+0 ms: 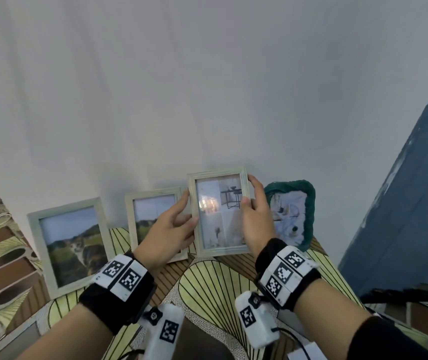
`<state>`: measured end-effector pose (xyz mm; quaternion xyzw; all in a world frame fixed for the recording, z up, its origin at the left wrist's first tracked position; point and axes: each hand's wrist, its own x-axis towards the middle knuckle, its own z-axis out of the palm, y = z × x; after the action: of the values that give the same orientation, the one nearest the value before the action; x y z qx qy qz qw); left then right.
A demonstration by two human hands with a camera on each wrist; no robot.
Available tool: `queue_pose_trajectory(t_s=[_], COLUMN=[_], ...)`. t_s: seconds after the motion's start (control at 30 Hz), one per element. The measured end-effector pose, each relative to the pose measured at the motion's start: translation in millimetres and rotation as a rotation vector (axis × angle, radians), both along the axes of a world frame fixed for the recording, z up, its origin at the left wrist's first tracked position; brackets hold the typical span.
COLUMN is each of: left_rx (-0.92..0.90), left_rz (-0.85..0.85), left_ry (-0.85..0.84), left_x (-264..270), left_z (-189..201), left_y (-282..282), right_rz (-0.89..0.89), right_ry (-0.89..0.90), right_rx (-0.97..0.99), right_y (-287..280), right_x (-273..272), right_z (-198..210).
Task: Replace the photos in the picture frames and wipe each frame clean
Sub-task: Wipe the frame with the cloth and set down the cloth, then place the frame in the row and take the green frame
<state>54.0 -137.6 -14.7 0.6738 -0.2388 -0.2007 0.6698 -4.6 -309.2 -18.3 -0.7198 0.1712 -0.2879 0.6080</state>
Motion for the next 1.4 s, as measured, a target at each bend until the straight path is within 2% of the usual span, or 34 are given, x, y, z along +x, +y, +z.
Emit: queue_pose_trajectory(t_s=[0.37,0.8,0.93,1.07,1.2,1.33,1.4], left_rx=[-0.106,-0.106,-0.073,0.036,0.061,0.187,0.163], left_rz=[-0.047,-0.04,-0.046,-0.013,0.011,0.061,0.097], left_ry=[0.184,0.145,0.081,0.082,0.109,-0.048,-0.056], left_x=[13,10,7,4,-4,-13,-17], left_z=[-39,-55,-59,-56,-43,-19,-2], left_y=[-11,-18,-20,-20,-20,-14,-10], right_rz=[-0.043,-0.056,-0.042,-0.023,-0.003,-0.024,-0.032], right_ry=[0.024,0.02,0.028,0.056,0.103,0.144,0.18], right_rx=[-0.074,0.158,0.146,0.11,0.077,0.071,0.084], right_y=[0,1,2,2,4,8,10], right_x=[32,32,27,23,16,3,-5], right_z=[-32,-59,-62,-61,-52,-27,-11])
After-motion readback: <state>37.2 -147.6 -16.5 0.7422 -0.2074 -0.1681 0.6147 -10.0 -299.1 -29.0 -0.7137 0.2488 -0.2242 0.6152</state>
